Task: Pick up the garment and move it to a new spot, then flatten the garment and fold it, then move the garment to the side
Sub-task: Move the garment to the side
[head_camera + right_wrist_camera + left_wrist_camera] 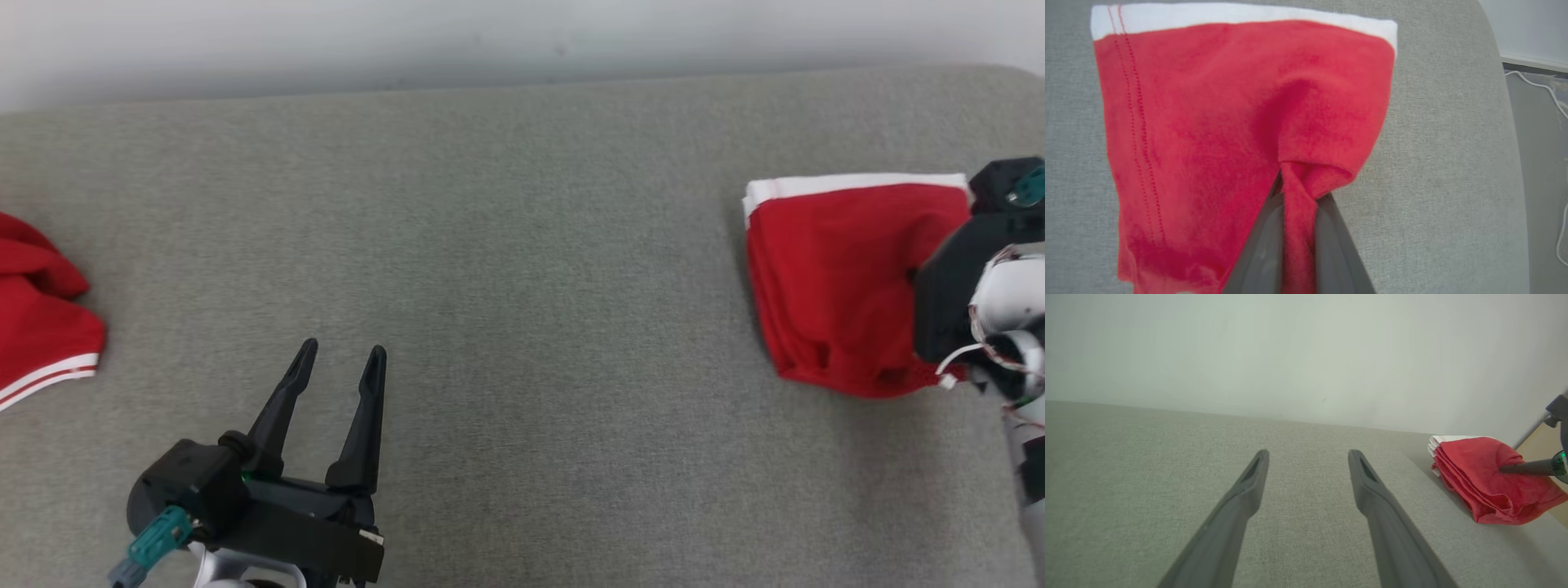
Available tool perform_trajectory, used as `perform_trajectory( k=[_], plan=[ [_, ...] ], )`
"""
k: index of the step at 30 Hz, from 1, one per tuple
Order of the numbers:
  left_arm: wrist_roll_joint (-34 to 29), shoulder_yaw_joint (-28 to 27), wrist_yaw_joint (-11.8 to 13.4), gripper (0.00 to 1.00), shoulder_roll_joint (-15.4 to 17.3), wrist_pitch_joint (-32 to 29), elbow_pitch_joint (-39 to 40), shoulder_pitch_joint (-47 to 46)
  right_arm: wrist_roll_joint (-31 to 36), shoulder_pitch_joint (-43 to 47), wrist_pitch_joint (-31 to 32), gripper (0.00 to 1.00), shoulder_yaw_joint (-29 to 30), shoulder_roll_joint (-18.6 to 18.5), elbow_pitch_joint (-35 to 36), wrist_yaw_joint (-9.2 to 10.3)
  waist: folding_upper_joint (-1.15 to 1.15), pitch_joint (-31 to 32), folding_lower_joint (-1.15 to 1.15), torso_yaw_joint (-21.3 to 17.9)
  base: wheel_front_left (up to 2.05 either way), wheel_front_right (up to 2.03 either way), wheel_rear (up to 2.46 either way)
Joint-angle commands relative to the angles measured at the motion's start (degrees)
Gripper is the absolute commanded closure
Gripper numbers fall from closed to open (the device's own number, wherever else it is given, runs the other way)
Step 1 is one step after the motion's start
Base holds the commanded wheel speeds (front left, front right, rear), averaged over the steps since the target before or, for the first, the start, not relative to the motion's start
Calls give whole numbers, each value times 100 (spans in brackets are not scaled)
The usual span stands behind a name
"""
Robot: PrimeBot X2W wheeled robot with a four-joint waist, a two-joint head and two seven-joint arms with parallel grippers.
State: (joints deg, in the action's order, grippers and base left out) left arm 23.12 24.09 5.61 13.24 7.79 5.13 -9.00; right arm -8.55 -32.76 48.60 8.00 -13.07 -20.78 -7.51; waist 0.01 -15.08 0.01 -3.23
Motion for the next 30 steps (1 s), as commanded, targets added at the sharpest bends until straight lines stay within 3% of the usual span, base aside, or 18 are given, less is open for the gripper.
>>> perform_trajectory(
  k=[1, 11, 20, 21, 22, 23, 30],
  plan=[
    [-45, -24, 19, 0, 59, -7, 31, -109, -77, -115, -54, 100, -58, -150, -35, 4, -1, -254, -1, -237, 0, 0, 0],
    [-77, 54, -7, 0, 138, -68, 98, -162, -385, -398, -473, 100, -535, -1021, -260, 5, -1, -416, -1, -484, 0, 0, 0],
    [-81, 133, -31, 0, 171, -93, 95, -149, -300, -547, -855, 100, -627, -1511, -290, 5, -1, -490, -1, -491, 0, 0, 0],
    [-75, 146, -36, 0, 187, -104, 88, -135, -284, -542, -969, 53, -593, -1550, -343, 5, -1, -487, -1, -465, 0, 0, 0],
    [-75, 146, -36, 0, 187, -104, 88, -135, -284, -542, -969, 53, -593, -1550, -343, 5, -1, -487, -1, -465, 0, 0, 0],
    [-69, 151, -42, 0, 193, -110, 87, -134, -244, -515, -987, 0, -562, -1571, -391, 5, -1, -483, -1, -446, 0, 0, 0],
    [-36, 170, -17, 0, 221, -129, 100, -103, -29, -571, -1424, 0, -501, -1517, -459, 5, -1, -426, -1, -354, 0, 0, 0]
  ],
)
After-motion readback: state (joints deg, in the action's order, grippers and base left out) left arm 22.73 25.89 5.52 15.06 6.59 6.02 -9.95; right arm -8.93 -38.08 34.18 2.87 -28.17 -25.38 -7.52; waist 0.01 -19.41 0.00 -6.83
